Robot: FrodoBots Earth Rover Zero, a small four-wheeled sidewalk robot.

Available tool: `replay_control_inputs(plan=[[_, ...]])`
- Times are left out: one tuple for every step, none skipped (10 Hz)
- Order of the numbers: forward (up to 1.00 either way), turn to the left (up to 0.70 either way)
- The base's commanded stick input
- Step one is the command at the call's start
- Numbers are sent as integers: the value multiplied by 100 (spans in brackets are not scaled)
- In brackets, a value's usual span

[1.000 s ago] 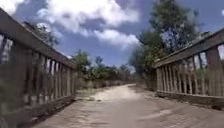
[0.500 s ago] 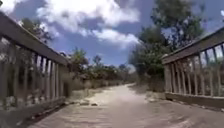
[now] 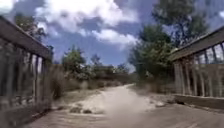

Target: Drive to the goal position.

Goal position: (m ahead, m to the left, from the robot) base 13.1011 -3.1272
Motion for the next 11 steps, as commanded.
replay_control_inputs(plan=[[100,0],[100,0],[100,0],[100,0],[100,0],[100,0],[100,0],[100,0],[100,0],[100,0],[100,0]])
